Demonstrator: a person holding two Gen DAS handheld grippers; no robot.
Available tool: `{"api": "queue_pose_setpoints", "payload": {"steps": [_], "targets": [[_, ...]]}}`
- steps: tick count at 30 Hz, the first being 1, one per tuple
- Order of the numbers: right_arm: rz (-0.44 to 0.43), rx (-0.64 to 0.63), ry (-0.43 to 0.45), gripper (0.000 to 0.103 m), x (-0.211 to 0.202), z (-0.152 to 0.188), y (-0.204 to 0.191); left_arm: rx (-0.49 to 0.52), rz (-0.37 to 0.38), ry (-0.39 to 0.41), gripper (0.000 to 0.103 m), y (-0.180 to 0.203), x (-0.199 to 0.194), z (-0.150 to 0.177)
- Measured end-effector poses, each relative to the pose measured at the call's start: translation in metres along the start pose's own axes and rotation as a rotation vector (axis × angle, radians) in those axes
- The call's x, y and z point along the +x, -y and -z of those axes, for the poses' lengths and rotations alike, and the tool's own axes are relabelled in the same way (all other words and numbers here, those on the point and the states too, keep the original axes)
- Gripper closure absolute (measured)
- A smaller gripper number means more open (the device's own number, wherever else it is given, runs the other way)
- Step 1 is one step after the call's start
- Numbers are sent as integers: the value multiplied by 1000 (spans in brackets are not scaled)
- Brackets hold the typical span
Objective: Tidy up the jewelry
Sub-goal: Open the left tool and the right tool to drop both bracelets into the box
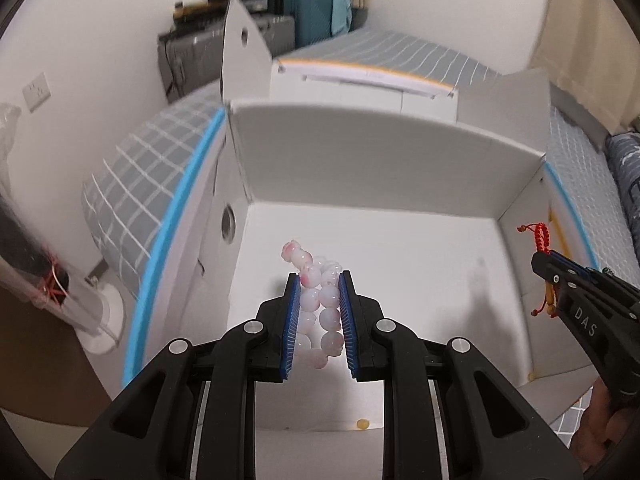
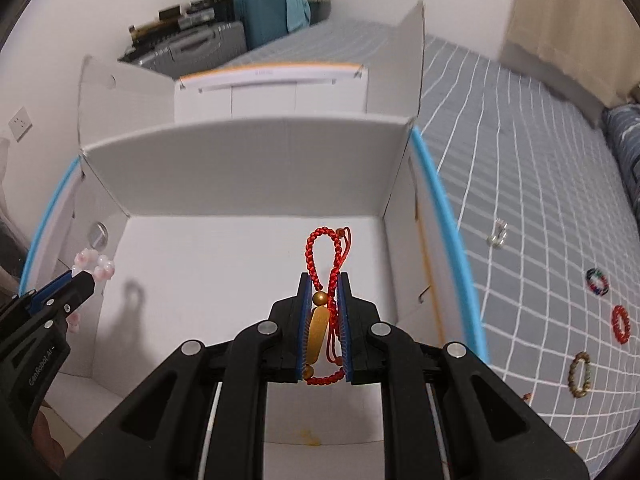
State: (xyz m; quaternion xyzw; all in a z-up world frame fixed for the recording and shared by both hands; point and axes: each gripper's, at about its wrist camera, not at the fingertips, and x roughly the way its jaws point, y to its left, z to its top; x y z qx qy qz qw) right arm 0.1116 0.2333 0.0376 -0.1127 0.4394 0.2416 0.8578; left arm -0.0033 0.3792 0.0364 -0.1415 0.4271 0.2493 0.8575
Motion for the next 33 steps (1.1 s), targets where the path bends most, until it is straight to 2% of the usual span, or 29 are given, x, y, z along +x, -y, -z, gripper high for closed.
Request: {"api": "queue_pose_setpoints", "payload": {"steps": [7,15,17,19,20,21,22,24,25,27,28,30,33], "targets": [[15,4,-67,91,10,3,0,-17,16,-75,84,-3,14,3],[10,0,-80,88,12,5,-3,-13,3,-78,83,-1,15,4],[2,0,-75,88,11,5,-3,-13,-4,-80,80,-2,15,4],[7,-7,-69,83,10,5,-5,-15,-9,-75,80,-1,13,3],[1,-6,-62,75,9,5,-5,-8,-18,-71,79,0,12,3],[-5,-4,-50,67,7,4,-5,-5,-20,-64,74,0,9,3],[-5,-3,-38,63,5,4,-6,-10,-17,-62,70,-2,8,3],[-8,-3,-20,54,0,4,-6,-15,-32,-46,50,-4,2,2],[-13,-4,-11,51,-3,4,-6,-13,-37,-34,46,-4,-1,3],[-12,-7,6,39,-9,4,-7,-9,-48,-6,30,-3,-9,3],[-9,-6,23,36,-13,4,-7,-8,-56,14,27,-3,-14,3],[4,-7,56,19,-21,3,-6,-18,-72,50,14,-4,-23,3],[31,-16,107,11,-34,2,-4,-21,-70,85,8,-3,-32,3]]}}
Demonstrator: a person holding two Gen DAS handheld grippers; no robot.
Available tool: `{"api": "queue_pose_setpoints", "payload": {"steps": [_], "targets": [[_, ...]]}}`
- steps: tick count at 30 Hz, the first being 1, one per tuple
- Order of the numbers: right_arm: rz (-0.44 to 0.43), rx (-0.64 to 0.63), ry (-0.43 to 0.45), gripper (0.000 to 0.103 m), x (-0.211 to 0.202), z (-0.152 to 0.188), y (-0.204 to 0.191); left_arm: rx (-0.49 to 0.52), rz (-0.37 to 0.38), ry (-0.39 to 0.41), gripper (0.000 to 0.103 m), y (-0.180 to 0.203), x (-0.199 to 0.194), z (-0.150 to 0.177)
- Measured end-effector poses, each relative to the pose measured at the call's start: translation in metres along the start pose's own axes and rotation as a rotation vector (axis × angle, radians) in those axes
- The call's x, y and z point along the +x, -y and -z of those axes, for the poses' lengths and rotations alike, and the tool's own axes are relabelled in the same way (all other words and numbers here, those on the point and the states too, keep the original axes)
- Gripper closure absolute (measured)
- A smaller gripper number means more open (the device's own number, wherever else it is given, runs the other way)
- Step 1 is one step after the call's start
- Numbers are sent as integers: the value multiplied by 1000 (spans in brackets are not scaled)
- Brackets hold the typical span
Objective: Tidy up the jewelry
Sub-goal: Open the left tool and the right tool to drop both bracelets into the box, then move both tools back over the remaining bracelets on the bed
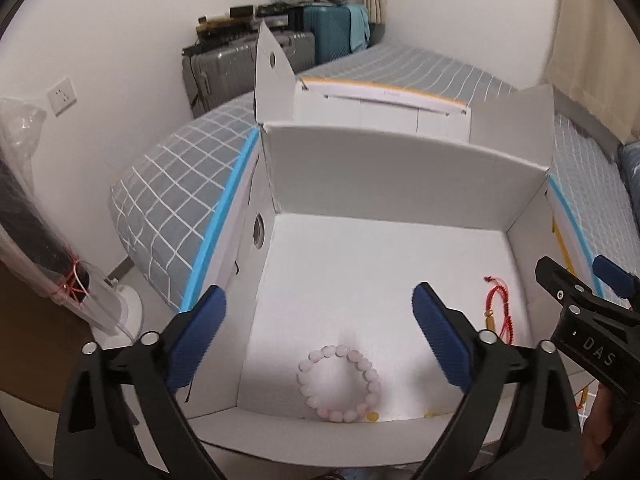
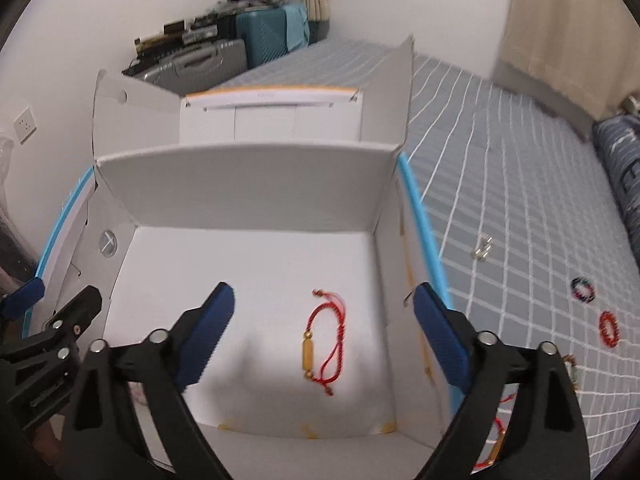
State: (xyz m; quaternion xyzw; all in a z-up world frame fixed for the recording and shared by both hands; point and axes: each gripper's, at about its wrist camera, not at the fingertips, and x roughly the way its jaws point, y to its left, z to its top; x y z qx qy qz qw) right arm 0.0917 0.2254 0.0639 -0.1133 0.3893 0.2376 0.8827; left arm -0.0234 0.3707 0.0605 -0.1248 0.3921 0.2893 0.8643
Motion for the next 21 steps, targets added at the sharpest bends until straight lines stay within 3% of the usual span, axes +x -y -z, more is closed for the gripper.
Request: {"api": "queue_pose_setpoints", "payload": {"steps": [5,12,21], "targets": [[-2,15,37,8,-17,-2,8,4,-6,22,6,5,-11,-1],[2,37,72,8,-45,0,26,5,61,49,6,17,-36,0],[42,89,96,8,-82,13,80,67,107,80,6,61,-66,5]]}}
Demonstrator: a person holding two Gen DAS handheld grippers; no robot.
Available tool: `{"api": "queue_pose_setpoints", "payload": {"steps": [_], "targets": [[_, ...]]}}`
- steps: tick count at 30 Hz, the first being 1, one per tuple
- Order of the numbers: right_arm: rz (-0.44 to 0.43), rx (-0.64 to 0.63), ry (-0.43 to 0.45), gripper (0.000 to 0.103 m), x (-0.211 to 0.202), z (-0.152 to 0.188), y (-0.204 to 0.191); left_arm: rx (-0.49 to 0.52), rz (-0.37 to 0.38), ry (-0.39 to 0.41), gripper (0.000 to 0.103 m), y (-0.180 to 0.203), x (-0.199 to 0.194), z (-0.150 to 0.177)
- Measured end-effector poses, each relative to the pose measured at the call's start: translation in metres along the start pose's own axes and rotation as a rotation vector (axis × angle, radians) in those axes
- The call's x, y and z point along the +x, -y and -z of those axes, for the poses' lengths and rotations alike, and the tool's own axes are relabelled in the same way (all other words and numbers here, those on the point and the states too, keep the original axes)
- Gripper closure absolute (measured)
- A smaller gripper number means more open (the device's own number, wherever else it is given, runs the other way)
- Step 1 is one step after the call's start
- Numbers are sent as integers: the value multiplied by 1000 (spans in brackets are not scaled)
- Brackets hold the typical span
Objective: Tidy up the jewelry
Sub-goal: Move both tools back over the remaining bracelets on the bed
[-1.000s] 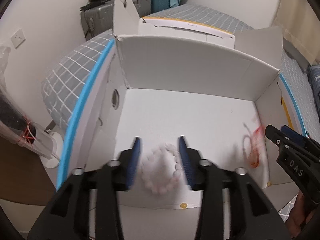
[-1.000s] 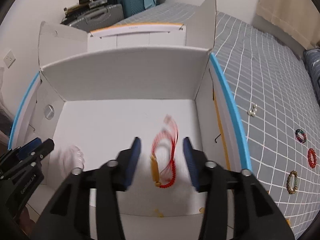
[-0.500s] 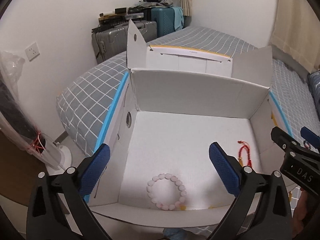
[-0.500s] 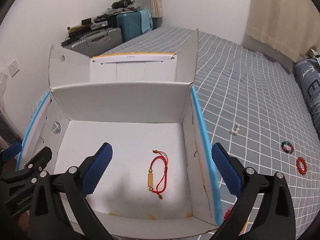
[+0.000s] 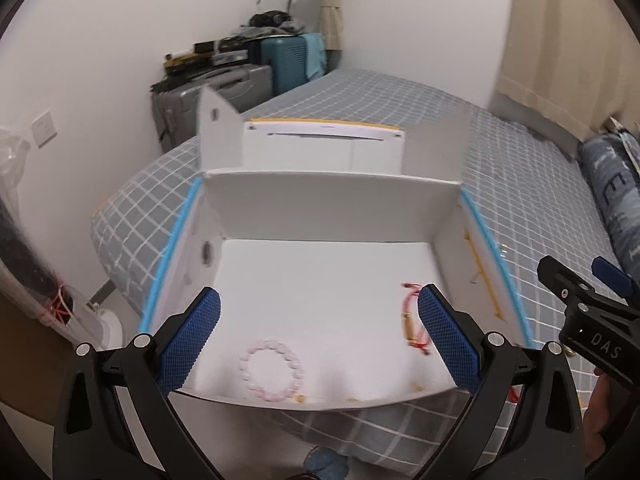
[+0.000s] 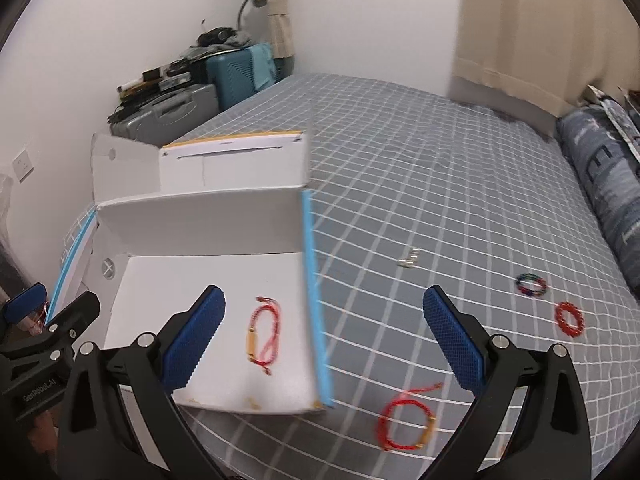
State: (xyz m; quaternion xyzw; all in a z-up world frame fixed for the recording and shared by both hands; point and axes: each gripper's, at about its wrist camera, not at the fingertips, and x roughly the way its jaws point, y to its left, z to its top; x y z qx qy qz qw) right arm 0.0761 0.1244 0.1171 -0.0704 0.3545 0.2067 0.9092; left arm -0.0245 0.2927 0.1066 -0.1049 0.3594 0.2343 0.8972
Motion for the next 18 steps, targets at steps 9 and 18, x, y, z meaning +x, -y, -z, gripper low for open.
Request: {"api": "queue_pose_setpoints", "payload": {"steps": [9,18], "targets": [[55,70,-2,8,-18,12,74,73,107,11,6,74,-16,6],[125,106,-6,8,-26,28,142,176,182,-31,6,145,-7,25]]}}
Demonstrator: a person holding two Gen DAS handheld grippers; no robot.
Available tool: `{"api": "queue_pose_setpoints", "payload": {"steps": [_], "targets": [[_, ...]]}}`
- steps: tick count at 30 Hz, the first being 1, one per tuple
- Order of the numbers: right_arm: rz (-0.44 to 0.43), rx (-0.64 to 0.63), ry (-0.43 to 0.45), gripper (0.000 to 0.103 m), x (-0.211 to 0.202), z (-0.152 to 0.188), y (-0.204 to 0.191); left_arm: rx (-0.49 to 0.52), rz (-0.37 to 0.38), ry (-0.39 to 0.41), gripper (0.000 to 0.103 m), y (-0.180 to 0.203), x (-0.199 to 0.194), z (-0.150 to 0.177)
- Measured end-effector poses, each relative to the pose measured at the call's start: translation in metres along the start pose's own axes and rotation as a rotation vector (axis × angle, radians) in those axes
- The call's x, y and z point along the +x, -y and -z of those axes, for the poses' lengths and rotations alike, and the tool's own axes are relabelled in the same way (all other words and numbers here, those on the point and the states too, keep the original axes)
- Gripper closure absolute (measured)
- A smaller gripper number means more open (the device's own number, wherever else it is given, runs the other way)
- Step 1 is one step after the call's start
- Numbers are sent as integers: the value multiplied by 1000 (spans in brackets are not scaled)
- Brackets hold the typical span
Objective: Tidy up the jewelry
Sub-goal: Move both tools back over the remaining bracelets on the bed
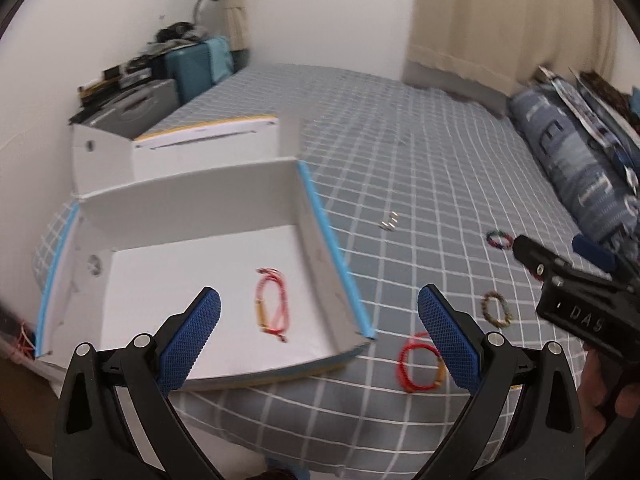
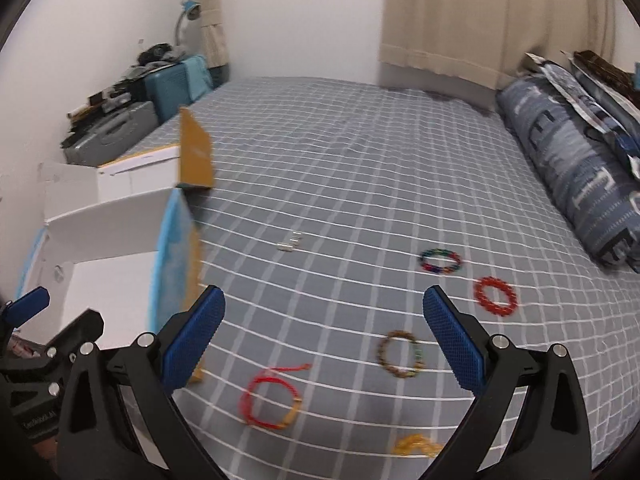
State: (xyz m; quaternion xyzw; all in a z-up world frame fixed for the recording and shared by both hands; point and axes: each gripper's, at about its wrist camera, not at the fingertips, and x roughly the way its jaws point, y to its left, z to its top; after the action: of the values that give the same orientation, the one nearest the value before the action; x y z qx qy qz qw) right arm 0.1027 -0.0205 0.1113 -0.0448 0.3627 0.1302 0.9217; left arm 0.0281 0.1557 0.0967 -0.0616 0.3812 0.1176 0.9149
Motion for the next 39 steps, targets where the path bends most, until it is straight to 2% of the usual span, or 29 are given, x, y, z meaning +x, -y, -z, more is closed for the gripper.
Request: {"api": "queue_pose_setpoints", "payload": {"steps": [6,15,24,29,39], "targets": [[1,61,-79,8,14,12,47,59,28,-42,6,37,17,10],[36,113,-122,8,24,33,95,110,98,-99,6,82,38,32],[34,128,-140,8,31,44,109,155,89,-166,6,118,74,59],[42,124,-163,8,40,48,111,184,67,-179,6,125,87,70],[71,99,-183,8,70,58,109,174,72,-212,6,123,115,78]]}}
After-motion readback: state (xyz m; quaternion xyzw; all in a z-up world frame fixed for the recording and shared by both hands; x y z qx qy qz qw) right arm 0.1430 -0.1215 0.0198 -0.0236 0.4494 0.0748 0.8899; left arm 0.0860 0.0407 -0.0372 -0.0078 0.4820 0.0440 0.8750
